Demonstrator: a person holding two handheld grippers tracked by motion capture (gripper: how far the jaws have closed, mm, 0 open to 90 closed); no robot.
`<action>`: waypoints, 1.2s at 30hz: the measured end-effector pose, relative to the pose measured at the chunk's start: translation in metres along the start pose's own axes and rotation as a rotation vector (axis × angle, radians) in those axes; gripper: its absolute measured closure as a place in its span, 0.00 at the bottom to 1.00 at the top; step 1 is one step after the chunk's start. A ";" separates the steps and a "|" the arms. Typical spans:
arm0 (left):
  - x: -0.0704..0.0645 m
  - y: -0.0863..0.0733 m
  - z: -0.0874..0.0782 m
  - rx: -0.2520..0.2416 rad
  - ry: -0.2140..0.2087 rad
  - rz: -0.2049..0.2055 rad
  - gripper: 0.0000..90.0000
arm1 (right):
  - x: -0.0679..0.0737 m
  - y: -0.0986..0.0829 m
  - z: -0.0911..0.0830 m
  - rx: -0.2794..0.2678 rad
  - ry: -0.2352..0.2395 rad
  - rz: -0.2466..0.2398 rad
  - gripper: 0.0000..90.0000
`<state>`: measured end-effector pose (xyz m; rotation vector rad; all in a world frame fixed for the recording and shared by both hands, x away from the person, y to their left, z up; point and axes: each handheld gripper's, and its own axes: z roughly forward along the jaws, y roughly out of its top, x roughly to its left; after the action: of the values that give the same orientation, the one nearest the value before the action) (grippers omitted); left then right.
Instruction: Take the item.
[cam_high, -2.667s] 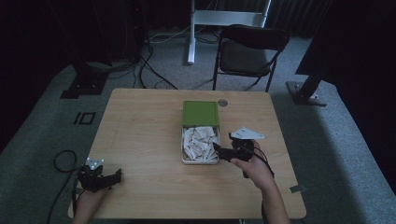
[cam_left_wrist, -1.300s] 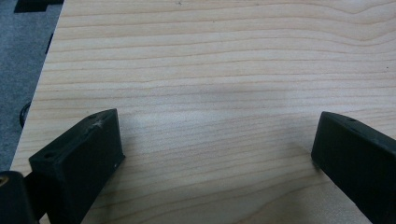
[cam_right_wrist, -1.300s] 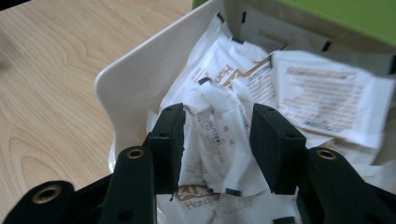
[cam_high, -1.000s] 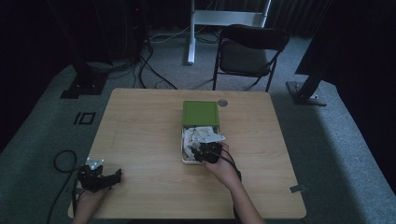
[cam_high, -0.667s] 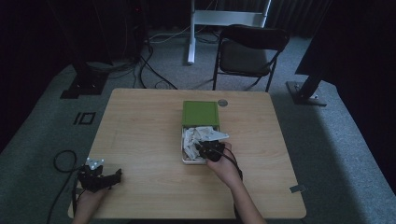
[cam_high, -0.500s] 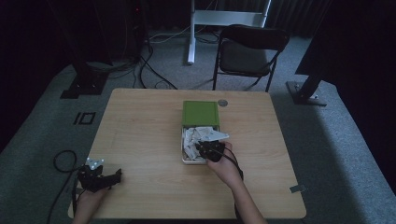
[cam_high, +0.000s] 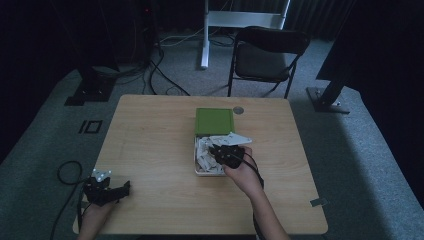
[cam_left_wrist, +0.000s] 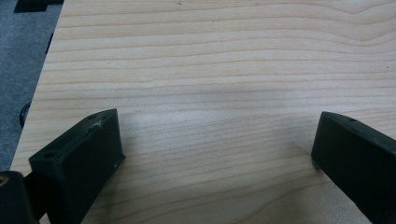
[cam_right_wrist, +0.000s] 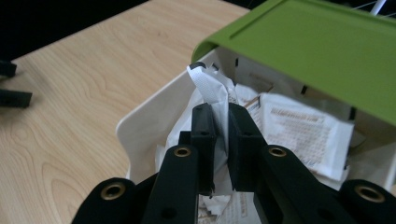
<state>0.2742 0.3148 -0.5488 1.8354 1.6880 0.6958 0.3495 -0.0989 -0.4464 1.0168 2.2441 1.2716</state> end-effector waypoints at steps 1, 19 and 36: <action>0.000 0.000 0.000 -0.001 0.000 -0.001 0.03 | -0.001 0.001 -0.001 -0.007 0.000 0.003 0.92; 0.000 0.000 0.000 0.001 0.000 0.001 0.03 | -0.033 0.011 -0.033 -0.098 -0.090 0.036 0.91; 0.000 0.000 0.000 0.001 0.000 0.000 0.03 | -0.071 -0.011 -0.046 -0.117 -0.222 0.078 0.91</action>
<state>0.2741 0.3148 -0.5487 1.8356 1.6891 0.6948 0.3639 -0.1820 -0.4341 1.1498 1.9592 1.2390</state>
